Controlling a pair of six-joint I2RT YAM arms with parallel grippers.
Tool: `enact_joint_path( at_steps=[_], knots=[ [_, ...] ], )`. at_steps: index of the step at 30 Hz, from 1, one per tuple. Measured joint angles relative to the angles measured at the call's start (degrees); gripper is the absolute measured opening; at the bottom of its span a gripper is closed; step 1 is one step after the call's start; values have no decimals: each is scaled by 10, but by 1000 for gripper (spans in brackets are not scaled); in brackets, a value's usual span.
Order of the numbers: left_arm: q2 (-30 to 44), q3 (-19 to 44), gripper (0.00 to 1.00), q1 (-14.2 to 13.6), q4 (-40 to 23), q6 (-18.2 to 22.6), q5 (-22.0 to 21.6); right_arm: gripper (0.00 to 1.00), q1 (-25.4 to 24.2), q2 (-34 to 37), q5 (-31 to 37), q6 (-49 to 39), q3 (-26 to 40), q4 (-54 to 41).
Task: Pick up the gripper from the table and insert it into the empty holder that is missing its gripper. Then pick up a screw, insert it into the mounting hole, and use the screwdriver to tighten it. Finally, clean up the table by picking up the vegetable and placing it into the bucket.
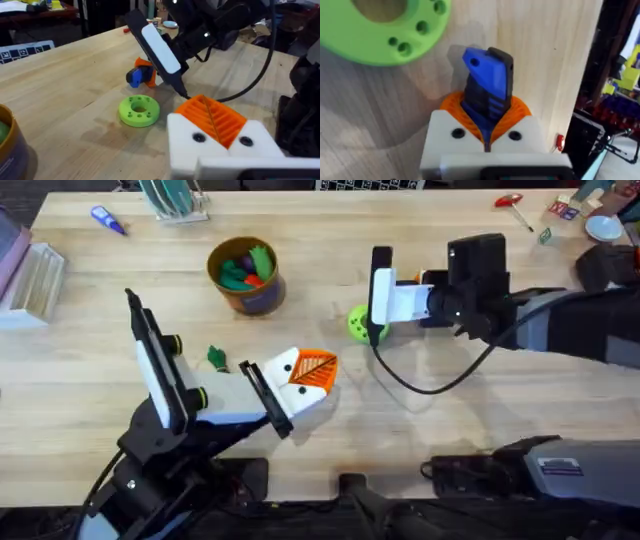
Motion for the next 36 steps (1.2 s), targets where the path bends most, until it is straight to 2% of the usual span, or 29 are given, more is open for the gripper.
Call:
enact_joint_path(
  at_steps=[4, 8, 10, 13, 16, 17, 26, 29, 36],
  knots=[
    [0, 0, 7, 0, 0, 0, 0, 40, 0, 4, -11, -10, 8, -19],
    [0, 0, 7, 0, 0, 0, 0, 229, 0, 4, -15, -12, 12, -23],
    [0, 0, 7, 0, 0, 0, 0, 291, 1, 4, -16, -12, 14, -24],
    [0, 0, 7, 0, 0, 0, 0, 487, 1, 4, -17, -12, 18, -24],
    [0, 0, 7, 0, 0, 0, 0, 903, 2, 1, -18, -19, 26, -19],
    [0, 0, 7, 0, 0, 0, 0, 969, 1, -1, -19, -20, 32, -23],
    [0, 0, 7, 0, 0, 0, 0, 990, 5, -3, -17, -10, 35, -42],
    [0, 0, 7, 0, 0, 0, 0, 990, 9, -3, 5, 30, 35, -43],
    [0, 0, 7, 0, 0, 0, 0, 992, 14, -21, 77, 187, 35, -70]
  ],
)
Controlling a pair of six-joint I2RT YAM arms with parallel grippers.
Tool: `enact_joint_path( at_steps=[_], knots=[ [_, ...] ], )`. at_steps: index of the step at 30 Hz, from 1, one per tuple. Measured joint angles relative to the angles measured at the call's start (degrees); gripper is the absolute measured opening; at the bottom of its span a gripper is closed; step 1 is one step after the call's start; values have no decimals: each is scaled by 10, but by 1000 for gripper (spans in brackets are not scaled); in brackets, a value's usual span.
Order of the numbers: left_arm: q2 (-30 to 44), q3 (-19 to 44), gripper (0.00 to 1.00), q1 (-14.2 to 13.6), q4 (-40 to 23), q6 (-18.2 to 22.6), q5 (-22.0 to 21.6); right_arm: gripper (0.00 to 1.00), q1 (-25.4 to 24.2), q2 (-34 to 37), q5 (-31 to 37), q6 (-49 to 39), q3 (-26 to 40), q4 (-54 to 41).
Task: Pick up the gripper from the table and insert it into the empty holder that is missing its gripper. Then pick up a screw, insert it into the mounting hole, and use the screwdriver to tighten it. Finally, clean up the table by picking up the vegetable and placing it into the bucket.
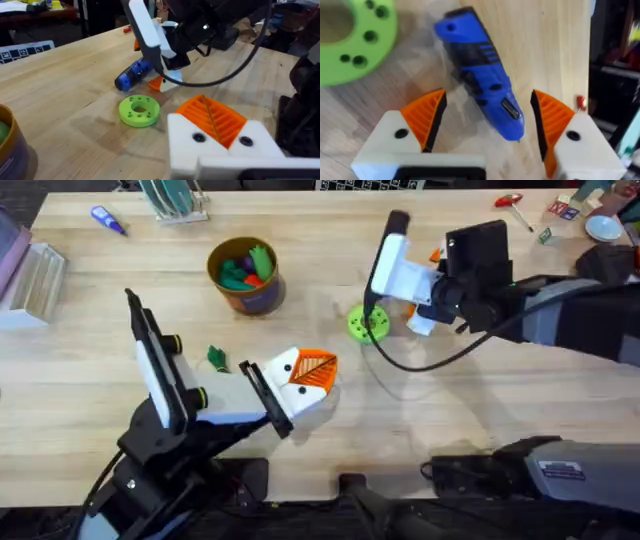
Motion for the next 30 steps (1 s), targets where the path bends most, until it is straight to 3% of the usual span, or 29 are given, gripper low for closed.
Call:
enact_joint_path(
  at_steps=[2, 7, 8, 9, 18, 22, 26, 30],
  knots=[
    [0, 0, 44, 0, 0, 1, 0, 992, 0, -13, 12, 49, 0, -9],
    [0, 0, 803, 0, 0, 2, -1, 991, 0, -75, 24, 182, 0, -51],
    [0, 0, 925, 0, 0, 1, -1, 991, 0, -91, 24, 212, 0, -60],
    [0, 0, 965, 0, 0, 1, -1, 990, 0, -109, 23, 246, 0, -70],
    [0, 0, 981, 0, 0, 1, -3, 991, 0, -266, -29, 579, 0, -122],
    [0, 1, 983, 0, -2, 0, -20, 992, 0, -299, -58, 662, 0, -136],
    [0, 37, 986, 0, -78, -47, -81, 991, 0, -309, -75, 697, 0, -178],
    [25, 136, 986, 0, -191, -86, -164, 992, 0, -309, -83, 712, 0, -217]
  ],
)
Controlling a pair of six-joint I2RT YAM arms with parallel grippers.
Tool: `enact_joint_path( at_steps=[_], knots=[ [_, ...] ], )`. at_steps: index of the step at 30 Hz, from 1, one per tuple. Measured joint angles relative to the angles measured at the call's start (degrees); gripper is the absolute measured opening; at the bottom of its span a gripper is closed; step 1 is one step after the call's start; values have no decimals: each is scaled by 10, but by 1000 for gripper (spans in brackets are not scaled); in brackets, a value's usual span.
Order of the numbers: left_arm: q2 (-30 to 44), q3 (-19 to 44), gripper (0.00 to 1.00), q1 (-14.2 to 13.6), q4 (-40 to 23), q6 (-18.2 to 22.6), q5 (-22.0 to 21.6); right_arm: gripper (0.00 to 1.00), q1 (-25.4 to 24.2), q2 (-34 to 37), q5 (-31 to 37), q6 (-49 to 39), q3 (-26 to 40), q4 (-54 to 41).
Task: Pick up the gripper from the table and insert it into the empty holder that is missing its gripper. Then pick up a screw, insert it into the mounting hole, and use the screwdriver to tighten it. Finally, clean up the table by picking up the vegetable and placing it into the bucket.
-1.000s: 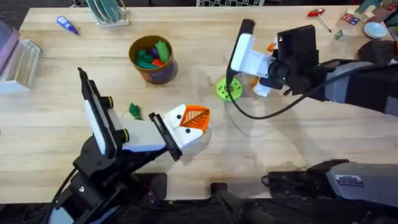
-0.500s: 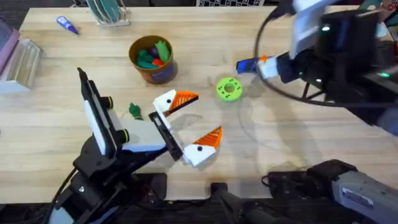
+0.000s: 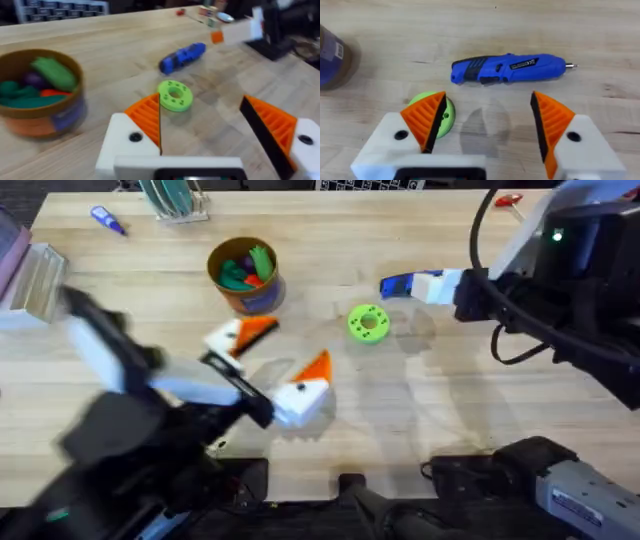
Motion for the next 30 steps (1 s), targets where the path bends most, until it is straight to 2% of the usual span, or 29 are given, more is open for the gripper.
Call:
enact_joint_path(
  at_steps=[6, 10, 12, 13, 17, 20, 22, 25, 30],
  knots=[
    [125, 195, 987, 0, -174, -20, -115, 991, 0, 0, -22, 9, 0, 7],
    [251, 288, 986, 0, -284, -24, -171, 991, 0, 0, -36, 10, 0, 22],
    [314, 320, 986, 0, -314, -28, -184, 991, 0, 0, -39, 11, 0, 25],
    [399, 350, 987, 0, -317, -32, -187, 991, 0, 0, -43, 11, 0, 25],
    [474, 364, 989, 0, -353, -35, -188, 990, 0, 0, -45, 11, 0, 26],
    [501, 364, 989, 7, -386, -77, -200, 991, 0, 0, -45, 11, 0, 25],
    [510, 364, 990, 35, -398, -126, -200, 990, 0, 0, -45, 11, 0, 21],
    [521, 364, 990, 97, -405, -177, -191, 991, 0, 0, -45, 12, 0, 21],
    [570, 364, 990, 193, -409, -215, -182, 991, 0, 0, -45, 12, 0, 21]
  ],
)
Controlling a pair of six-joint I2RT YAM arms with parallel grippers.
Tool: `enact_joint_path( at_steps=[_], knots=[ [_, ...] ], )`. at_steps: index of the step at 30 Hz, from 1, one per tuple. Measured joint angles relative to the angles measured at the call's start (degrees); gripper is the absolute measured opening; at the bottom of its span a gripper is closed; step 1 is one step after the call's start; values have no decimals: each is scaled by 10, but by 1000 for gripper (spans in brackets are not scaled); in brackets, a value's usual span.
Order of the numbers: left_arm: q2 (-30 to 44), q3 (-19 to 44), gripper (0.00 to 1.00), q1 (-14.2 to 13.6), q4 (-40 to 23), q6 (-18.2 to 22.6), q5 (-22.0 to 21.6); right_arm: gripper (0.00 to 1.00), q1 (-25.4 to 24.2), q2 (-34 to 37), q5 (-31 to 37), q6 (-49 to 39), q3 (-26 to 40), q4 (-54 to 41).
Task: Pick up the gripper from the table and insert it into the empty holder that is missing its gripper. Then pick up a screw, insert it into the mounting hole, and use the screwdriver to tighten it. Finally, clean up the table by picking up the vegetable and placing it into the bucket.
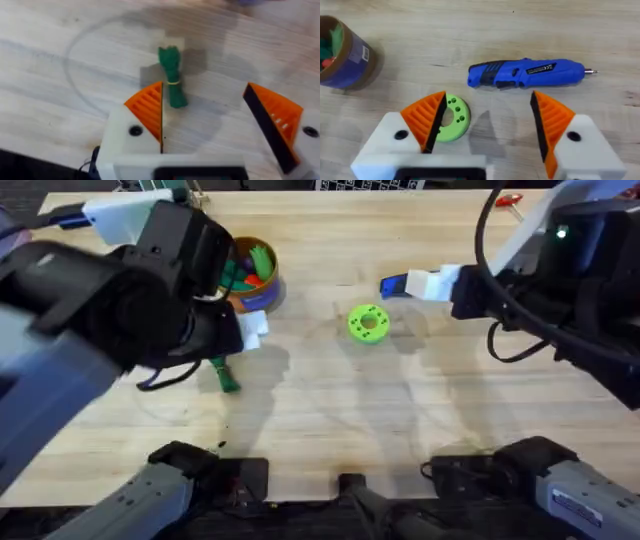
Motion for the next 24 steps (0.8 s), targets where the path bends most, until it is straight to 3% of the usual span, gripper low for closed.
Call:
enact_joint_path(
  at_steps=[6, 10, 16, 21, 22, 24],
  knots=[
    [98, 0, 990, 88, 6, -12, 41, 991, 0, 0, 0, 0, 0, 0],
    [153, -2, 990, 126, 26, -14, 85, 991, 0, 0, -1, 0, 0, 0],
    [214, -21, 990, 149, 48, -14, 121, 991, 0, 0, -2, 0, 0, 0],
    [247, -24, 973, 152, 52, -14, 137, 991, 0, 0, -2, 0, 0, 0],
    [248, -24, 947, 152, 54, -13, 139, 991, 0, 0, -2, 0, 0, 0],
    [250, -24, 720, 152, 57, -15, 148, 991, 0, 0, -2, 0, 0, 0]
  ],
)
